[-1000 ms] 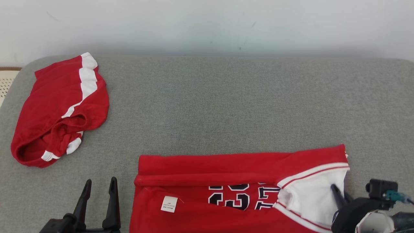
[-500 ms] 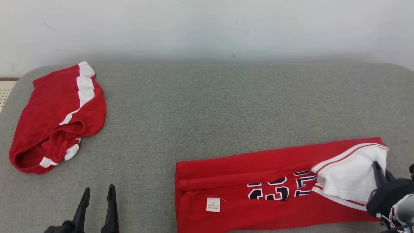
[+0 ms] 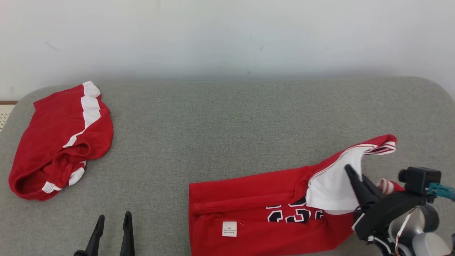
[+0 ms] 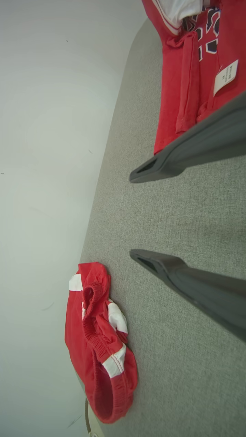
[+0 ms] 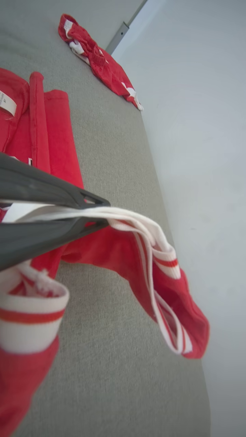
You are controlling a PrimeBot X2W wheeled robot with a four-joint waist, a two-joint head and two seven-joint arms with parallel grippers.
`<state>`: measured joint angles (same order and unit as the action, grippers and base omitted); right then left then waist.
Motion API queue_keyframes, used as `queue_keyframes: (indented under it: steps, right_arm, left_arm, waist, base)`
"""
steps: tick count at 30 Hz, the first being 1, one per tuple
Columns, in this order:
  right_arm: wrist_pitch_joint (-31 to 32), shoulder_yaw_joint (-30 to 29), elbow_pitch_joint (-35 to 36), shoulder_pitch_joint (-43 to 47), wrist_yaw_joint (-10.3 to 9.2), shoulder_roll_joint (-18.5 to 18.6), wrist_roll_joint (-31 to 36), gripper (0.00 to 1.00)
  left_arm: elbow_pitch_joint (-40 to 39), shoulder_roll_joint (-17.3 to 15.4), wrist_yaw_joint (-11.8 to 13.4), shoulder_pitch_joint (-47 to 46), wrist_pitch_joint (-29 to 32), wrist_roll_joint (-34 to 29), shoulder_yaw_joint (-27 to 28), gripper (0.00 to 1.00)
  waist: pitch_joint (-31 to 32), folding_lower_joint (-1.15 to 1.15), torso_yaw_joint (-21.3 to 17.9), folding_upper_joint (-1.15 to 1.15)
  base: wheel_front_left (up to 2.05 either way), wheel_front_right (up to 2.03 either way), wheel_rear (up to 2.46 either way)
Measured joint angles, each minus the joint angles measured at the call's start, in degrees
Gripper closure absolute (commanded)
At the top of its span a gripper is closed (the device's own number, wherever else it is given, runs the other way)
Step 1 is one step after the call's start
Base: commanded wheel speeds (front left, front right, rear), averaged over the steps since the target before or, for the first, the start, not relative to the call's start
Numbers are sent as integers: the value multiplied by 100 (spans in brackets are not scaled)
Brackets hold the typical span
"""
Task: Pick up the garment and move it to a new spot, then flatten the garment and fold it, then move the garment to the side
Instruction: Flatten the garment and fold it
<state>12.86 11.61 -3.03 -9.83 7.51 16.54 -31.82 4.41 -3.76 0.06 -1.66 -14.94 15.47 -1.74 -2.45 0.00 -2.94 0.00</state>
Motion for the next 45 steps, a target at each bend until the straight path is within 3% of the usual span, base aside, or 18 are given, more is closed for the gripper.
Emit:
queue_keyframes:
  steps: [6,12,27,38,39,41,45]
  right_arm:
    - [316,512,740,236,-2,-205,-162,100]
    - [533,882,988,279,-2,-419,-158,100]
    - [671,1432,463,-68,-3,-817,-23,100]
    - [594,1592,69,-157,-3,-909,-9,100]
    - [581,1611,53,-157,-3,-920,-25,92]
    - [550,1681,68,-164,-3,-939,-107,0]
    - [456,1707,163,-168,-3,-991,-376,0]
  left_arm:
    - [40,22,-24,36,0,-5,0,0]
    - [87,38,-41,36,0,-4,-14,0]
    - [369,70,-145,-91,-1,21,-178,0]
    - [449,81,-155,-186,-1,47,-178,0]
    - [454,81,-155,-186,-1,47,-175,0]
    - [461,81,-155,-186,-1,47,-168,0]
    - [461,83,-155,-186,-1,47,-153,0]
  waist:
    - [53,0,76,0]
    - [107,0,198,0]
    - [142,0,547,0]
    - [94,1,650,0]
    - [93,1,647,0]
    - [94,1,637,0]
    - [92,1,610,0]
  base:
    - [0,0,0]
    - [0,0,0]
    - [0,0,0]
    - [0,0,0]
    - [0,0,0]
    - [0,0,0]
    - [0,0,0]
